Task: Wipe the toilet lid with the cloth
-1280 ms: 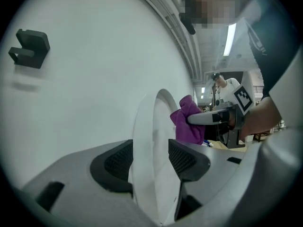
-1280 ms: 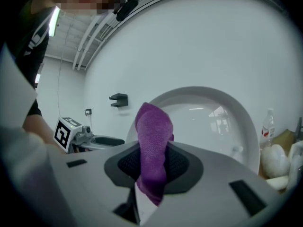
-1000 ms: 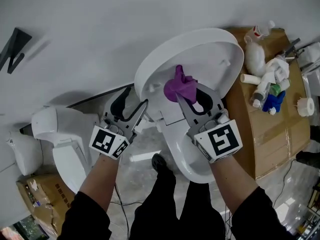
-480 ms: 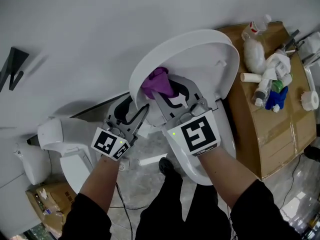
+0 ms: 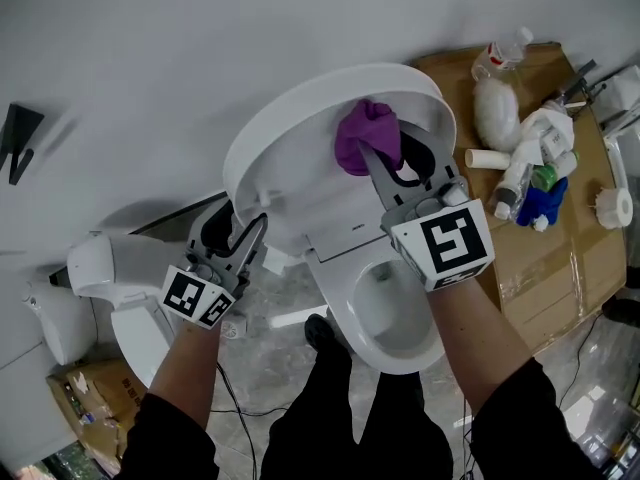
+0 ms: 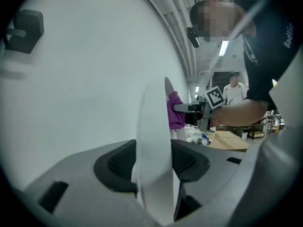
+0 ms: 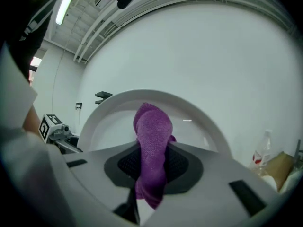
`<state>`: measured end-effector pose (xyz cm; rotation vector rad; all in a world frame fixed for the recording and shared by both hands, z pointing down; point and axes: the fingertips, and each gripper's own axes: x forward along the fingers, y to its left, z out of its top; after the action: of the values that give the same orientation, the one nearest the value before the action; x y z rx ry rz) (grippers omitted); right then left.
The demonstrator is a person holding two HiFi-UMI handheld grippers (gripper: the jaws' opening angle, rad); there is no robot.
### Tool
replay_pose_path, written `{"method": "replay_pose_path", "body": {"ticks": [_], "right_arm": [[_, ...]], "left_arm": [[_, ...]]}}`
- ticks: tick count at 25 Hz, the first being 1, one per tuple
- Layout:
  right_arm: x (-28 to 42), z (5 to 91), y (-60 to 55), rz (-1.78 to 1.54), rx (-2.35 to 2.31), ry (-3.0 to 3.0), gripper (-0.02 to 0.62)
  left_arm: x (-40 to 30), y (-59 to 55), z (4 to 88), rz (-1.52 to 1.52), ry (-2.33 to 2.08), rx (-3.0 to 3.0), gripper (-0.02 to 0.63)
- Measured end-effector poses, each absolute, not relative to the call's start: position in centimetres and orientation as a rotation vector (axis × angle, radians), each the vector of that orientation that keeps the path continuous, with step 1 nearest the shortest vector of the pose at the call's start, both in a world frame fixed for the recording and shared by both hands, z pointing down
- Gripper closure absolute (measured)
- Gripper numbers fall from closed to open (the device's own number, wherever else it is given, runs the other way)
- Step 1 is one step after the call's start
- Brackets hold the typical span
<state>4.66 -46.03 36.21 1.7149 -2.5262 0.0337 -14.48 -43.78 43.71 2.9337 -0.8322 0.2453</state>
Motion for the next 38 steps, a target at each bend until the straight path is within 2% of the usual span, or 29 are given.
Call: {"method": "replay_pose_path", "body": {"ticks": [4, 7, 13, 18, 22, 27, 38], "right_arm": [[9.5, 37.3, -46.2, 0.072, 1.794, -2.455, 0.501], [9.7, 37.4, -45.7, 0.082, 1.803, -2.454, 0.500], [0.5, 36.1, -43.5, -0.016, 1.647, -2.643, 0.502], [-7.2, 39.9, -42.6, 0.121, 1.452, -2.673, 0.500], [-9.3, 41.0, -43.3, 0.102, 1.459, -2.713, 0.500], [-4.9, 41.8, -43.9, 0.079, 1.556, -2.653, 0.502], [9.4, 44.3, -44.7, 0.084, 1.792, -2.404, 0.501]], "left_arm": [[-14.5, -43.9, 43.8, 0.247, -0.896, 2.914, 0.390], [-14.4, -43.9, 43.7, 0.242, -0.922, 2.909, 0.393], [-14.3, -43.9, 43.6, 0.212, -0.890, 2.900, 0.396], [-14.1, -43.8, 43.5, 0.176, -0.837, 2.907, 0.394], [-14.2, -43.8, 43.4, 0.167, -0.811, 2.917, 0.394], [-14.2, -43.8, 43.4, 0.144, -0.823, 2.911, 0.394], [-14.5, -44.0, 43.5, 0.179, -0.883, 2.894, 0.396]]}}
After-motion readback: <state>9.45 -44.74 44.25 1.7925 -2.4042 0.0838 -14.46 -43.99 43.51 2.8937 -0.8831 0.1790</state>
